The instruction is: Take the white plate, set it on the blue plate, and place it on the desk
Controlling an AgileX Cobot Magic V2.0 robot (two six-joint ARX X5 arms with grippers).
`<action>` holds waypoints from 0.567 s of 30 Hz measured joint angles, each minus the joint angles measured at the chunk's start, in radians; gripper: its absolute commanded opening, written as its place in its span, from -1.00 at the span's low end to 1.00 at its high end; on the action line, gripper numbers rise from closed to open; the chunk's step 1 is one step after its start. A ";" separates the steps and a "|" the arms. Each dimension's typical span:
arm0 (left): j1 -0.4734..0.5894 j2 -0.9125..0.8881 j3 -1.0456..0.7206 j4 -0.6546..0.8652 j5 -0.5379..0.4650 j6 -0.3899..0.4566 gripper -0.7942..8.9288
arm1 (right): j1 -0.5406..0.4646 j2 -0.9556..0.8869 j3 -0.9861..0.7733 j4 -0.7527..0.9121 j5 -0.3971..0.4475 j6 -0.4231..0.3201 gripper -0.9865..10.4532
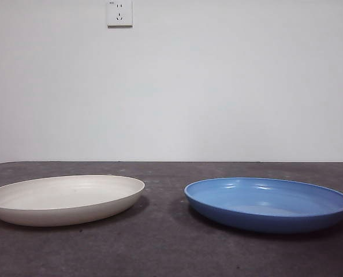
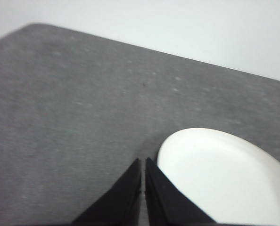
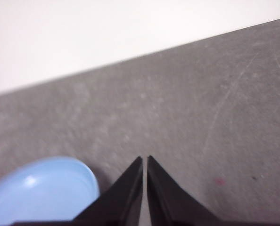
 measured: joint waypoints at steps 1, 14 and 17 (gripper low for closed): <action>-0.006 0.011 0.016 0.000 0.000 -0.013 -0.80 | 0.002 0.002 0.015 -0.002 0.000 0.020 -0.81; -0.068 0.311 0.488 -0.195 0.056 -0.033 -0.80 | 0.020 0.276 0.420 -0.195 -0.148 0.114 -0.81; -0.079 0.378 0.612 -0.256 0.078 -0.016 -0.80 | 0.020 0.372 0.520 -0.230 -0.240 0.115 -0.81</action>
